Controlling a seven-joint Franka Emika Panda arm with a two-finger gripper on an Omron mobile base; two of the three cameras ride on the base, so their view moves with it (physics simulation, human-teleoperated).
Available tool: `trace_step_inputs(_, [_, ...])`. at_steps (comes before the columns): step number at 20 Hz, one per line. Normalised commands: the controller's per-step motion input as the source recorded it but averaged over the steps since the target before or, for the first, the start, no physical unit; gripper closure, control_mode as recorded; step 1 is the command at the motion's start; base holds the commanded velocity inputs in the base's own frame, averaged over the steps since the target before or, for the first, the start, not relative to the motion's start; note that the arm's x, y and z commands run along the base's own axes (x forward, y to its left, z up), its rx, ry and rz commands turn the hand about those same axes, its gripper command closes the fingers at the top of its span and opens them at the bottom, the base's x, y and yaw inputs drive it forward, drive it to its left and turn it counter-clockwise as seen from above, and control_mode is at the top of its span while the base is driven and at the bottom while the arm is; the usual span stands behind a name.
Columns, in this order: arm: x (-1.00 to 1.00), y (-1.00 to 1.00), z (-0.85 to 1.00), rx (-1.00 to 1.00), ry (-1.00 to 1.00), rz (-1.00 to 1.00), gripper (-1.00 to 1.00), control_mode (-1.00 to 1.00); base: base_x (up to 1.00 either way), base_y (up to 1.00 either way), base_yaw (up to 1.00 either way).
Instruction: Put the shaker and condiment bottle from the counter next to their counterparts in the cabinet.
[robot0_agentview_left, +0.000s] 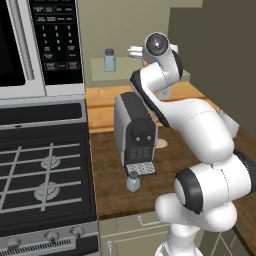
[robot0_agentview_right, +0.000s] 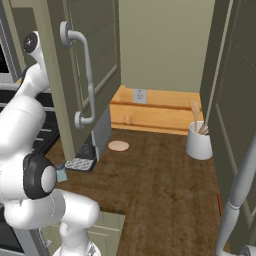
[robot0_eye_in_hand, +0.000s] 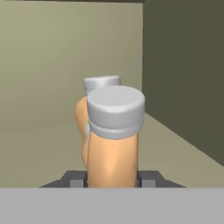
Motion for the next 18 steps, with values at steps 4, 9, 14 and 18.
trace_step_inputs(4, [0.18, 0.00, -0.52, 0.00, 0.01, 0.00, 1.00, -1.00, 0.00, 0.00, 0.00])
trace_step_inputs(9, [0.23, 0.00, -0.55, 0.00, 0.00, 0.00, 1.00, -1.00, 0.00, 0.00, 0.00])
trace_step_inputs(14, [0.31, 0.00, -0.49, 0.00, 0.00, 0.00, -1.00, -1.00, 0.00, 0.00, 0.00])
trace_step_inputs(18, [0.01, 0.00, -0.30, 0.00, 0.00, 0.00, -1.00, -1.00, 0.00, 0.00, 0.00])
